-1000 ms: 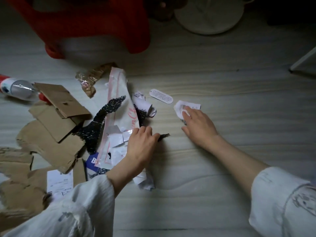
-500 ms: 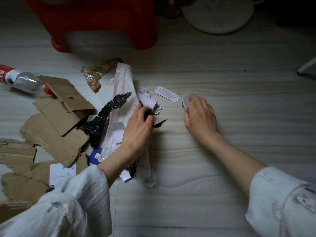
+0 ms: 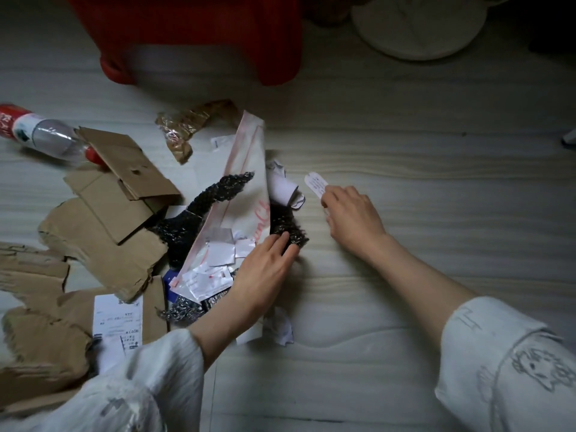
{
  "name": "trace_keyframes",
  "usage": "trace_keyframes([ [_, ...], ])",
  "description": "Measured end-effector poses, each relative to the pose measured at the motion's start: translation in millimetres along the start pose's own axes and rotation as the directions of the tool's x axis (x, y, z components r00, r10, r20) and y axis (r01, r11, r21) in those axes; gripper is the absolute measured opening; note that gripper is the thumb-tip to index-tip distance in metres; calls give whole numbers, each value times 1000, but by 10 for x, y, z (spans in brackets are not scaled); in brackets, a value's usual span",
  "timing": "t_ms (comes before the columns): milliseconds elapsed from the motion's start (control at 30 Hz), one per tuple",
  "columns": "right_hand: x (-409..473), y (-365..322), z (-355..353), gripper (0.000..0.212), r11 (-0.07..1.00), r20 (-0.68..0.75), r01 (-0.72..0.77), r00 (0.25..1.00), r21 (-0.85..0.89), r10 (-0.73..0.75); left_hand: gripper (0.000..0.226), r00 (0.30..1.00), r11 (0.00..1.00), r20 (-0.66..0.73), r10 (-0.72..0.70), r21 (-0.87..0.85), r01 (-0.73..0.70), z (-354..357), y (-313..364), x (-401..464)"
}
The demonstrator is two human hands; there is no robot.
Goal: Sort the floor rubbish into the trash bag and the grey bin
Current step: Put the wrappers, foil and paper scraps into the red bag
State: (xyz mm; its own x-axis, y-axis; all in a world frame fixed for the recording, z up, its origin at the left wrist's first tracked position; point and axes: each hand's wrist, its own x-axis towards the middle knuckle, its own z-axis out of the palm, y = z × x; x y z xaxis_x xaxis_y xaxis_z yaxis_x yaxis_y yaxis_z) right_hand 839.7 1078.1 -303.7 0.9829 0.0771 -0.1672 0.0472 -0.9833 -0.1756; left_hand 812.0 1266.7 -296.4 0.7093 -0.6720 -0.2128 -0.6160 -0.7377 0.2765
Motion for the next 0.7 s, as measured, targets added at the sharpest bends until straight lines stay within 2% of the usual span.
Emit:
trace_keyframes([
  [133, -398, 101, 143, 29, 997, -124, -2, 992, 80, 12, 43, 998, 998, -33, 47, -40, -49, 9, 94, -94],
  [200, -573, 116, 164, 25, 985, -134, -14, 990, 173, 38, 44, 995, 994, -18, 103, -31, -103, 50, 117, -130],
  [300, -613, 92, 57, 26, 924, -33, -196, 975, 328, 219, 47, 984, 984, -5, 180, 10, -180, 121, 179, -153],
  [367, -481, 94, -26, 39, 867, 107, -371, 928, 332, 356, 50, 992, 991, -33, 119, 67, -117, 107, 214, -119],
  [433, -339, 77, -90, 43, 832, 193, -463, 886, 304, 422, 55, 998, 995, -51, 29, 98, -24, 59, 224, -47],
  [500, -274, 48, -96, 42, 795, 242, -530, 847, 295, 474, 70, 1000, 996, 6, -10, 87, 10, 34, 211, 19],
  [600, -300, 30, -24, 34, 736, 297, -599, 799, 314, 523, 47, 999, 992, 8, 51, 117, -52, 11, 244, 26],
  [700, -411, 25, -33, 29, 703, 324, -615, 787, 357, 525, 41, 996, 982, 54, 77, 168, -85, 20, 286, -30],
])
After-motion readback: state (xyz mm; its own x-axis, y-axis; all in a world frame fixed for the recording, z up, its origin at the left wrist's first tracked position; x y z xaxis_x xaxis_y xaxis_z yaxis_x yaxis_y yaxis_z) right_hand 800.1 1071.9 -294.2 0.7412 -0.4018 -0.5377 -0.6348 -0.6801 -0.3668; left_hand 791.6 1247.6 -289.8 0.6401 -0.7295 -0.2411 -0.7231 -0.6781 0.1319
